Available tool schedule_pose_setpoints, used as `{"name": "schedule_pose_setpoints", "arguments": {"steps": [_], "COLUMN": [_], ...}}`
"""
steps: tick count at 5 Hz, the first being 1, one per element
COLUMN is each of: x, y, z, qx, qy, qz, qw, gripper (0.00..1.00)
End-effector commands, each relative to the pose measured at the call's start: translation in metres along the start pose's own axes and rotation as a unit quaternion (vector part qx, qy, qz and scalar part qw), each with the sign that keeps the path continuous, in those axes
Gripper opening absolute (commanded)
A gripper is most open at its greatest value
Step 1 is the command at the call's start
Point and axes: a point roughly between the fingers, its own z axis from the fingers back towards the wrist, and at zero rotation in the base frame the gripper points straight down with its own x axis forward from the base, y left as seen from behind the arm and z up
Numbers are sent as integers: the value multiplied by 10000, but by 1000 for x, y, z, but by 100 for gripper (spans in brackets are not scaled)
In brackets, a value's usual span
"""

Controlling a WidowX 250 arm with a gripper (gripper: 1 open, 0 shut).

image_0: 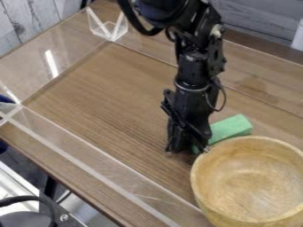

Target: Put the green block in the brown bowl

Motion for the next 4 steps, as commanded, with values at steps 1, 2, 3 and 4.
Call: {"name": "schedule_pose_setpoints", "arguments": {"steps": [1,2,3,4], "x": [12,14,10,7], "y": [4,4,5,6], "z": [14,12,11,9], "qx": [114,96,39,-17], "qy": [-251,-199,-235,-270], "qz": [-11,-33,144,318], "qw": [9996,9998,9996,9991], "gripper": [0,0,0,0]}}
